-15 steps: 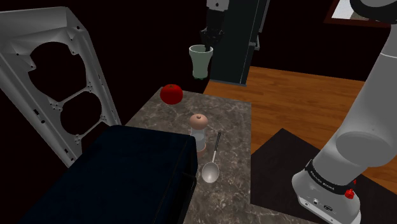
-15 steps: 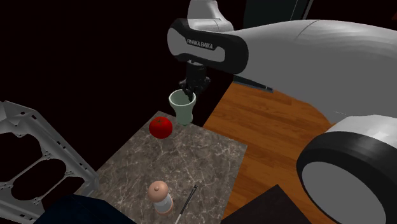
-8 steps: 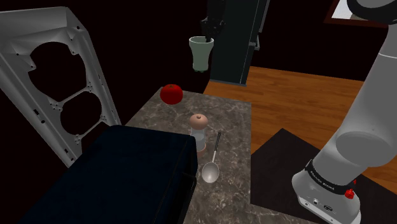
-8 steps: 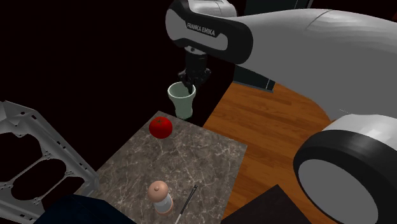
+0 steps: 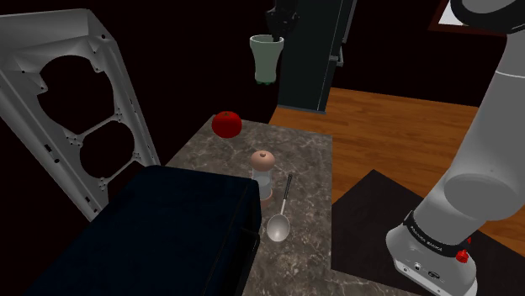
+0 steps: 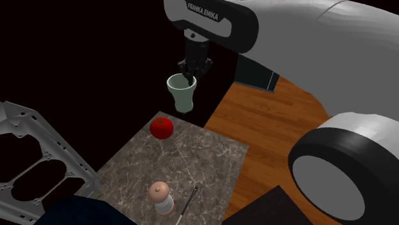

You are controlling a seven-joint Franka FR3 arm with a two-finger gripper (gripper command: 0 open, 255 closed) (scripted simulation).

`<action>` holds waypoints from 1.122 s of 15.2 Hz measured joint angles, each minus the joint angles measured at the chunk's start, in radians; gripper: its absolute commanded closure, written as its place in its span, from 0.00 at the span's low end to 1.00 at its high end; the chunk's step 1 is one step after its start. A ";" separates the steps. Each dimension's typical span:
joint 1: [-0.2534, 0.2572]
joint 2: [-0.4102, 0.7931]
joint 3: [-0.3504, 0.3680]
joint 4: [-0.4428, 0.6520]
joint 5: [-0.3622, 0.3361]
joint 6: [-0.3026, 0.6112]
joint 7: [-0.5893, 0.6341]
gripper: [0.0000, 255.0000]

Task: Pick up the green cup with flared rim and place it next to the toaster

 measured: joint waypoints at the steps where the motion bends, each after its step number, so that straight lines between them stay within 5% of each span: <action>1: -0.001 0.009 0.000 0.028 0.000 -0.019 0.001 1.00; 11: -0.003 0.092 0.000 0.283 0.001 -0.191 0.015 1.00; 17: 0.040 -0.109 0.025 0.018 -0.002 -0.121 0.076 1.00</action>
